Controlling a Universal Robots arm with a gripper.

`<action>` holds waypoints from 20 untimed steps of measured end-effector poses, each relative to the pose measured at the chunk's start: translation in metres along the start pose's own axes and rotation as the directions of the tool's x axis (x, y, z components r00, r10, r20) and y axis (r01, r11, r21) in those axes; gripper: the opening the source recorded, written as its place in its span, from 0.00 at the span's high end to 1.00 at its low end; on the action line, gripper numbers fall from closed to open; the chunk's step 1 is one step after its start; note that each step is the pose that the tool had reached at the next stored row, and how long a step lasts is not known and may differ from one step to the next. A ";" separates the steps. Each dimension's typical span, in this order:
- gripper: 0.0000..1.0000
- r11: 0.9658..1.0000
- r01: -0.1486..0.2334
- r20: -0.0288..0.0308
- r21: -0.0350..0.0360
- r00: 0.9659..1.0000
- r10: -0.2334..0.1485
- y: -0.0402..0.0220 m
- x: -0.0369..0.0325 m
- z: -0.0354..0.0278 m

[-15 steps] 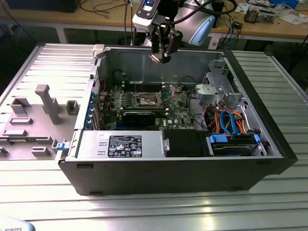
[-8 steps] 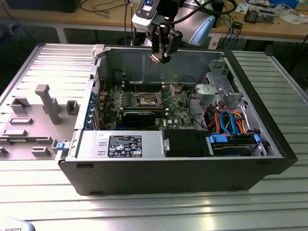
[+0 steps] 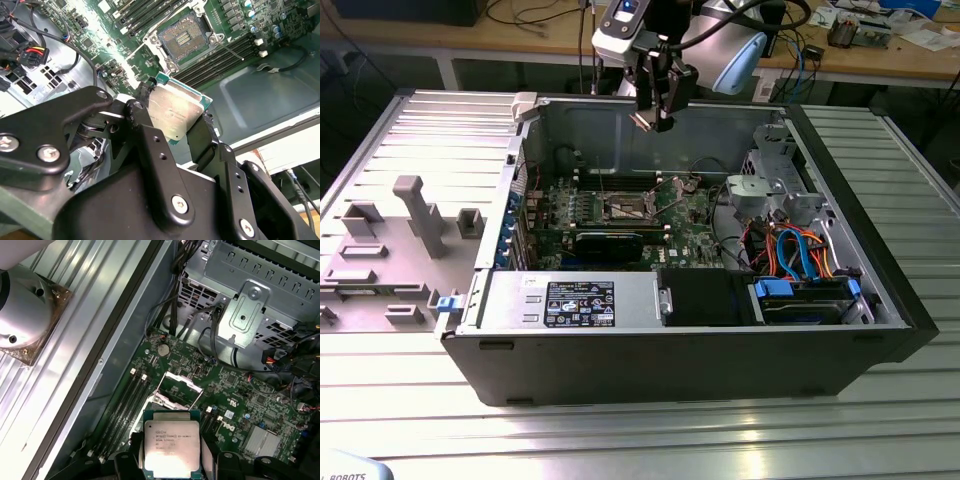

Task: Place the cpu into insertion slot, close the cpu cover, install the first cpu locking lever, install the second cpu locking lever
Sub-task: 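Place the cpu into insertion slot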

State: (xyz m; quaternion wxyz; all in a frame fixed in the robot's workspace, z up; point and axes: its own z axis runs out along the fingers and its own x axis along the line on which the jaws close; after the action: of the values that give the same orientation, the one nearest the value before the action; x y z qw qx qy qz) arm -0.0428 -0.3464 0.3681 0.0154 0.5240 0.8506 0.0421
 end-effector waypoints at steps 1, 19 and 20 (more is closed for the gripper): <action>0.46 1.000 -0.005 0.000 0.000 1.000 0.005 0.0000 0.0000 0.0000; 0.46 0.997 -0.077 0.007 -0.002 0.997 0.077 0.0000 0.0000 0.0004; 0.46 0.997 -0.080 0.007 -0.002 0.997 0.080 0.0000 0.0000 0.0004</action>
State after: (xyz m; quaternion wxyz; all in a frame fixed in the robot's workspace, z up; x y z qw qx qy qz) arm -0.0428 -0.3464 0.3676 0.0170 0.5578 0.8288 0.0414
